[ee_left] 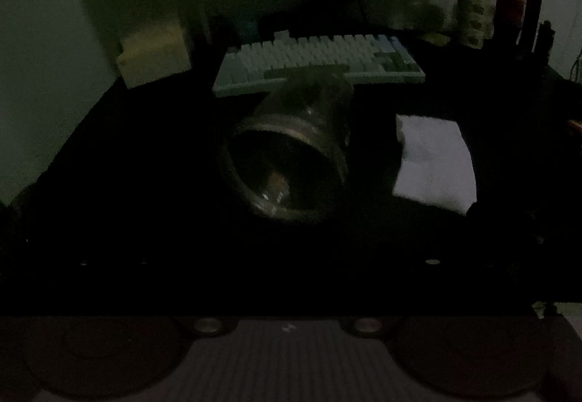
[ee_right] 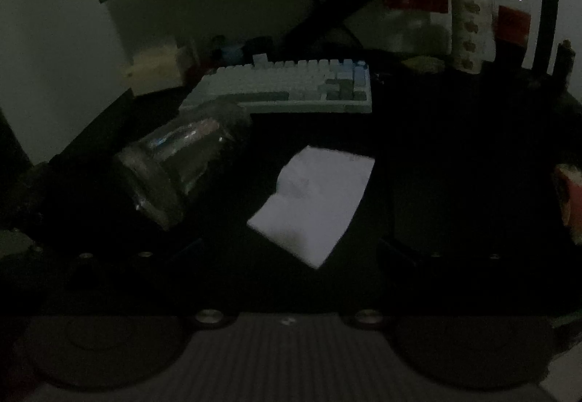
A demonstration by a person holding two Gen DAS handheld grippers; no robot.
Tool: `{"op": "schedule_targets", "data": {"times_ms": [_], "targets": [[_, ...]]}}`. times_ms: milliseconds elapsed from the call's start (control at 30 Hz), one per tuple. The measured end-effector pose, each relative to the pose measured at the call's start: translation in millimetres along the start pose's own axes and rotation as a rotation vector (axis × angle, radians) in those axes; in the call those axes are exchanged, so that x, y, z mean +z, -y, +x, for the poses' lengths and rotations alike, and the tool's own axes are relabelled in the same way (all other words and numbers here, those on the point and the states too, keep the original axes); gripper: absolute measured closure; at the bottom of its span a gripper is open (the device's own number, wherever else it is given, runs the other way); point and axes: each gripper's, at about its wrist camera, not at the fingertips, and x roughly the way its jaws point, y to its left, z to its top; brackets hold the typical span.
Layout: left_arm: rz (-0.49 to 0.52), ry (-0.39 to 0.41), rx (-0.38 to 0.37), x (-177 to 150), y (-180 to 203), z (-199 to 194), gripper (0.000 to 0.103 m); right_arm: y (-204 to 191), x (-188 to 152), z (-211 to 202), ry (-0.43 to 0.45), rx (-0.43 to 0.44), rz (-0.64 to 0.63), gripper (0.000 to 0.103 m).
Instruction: Clean container
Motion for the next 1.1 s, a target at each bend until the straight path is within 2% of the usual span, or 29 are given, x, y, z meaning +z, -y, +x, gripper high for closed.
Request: {"op": "schedule_targets", "data": {"times_ms": [200, 400, 533, 800, 1100], "targets": [[-0.049, 0.003, -0.015, 16, -6, -2, 0.000, 13, 3, 11, -0.015, 0.010, 0.056, 0.000], [-0.049, -0.029, -0.050, 0, -10, 17, 0.000, 11, -10, 27, -0.007, -0.050, 0.017, 0.000], [-0.067, -0.034, -0.055, -9, -14, 29, 0.000, 12, -14, 32, -0.010, -0.031, 0.006, 0.000], [-0.015, -0.021, -0.063, -15, -5, 42, 0.000, 17, -18, 49, -0.038, -0.052, 0.024, 0.000], [-0.063, -0.023, -0.089, -17, -11, 44, 0.000, 13, -25, 59, -0.039, -0.074, 0.006, 0.000]]}}
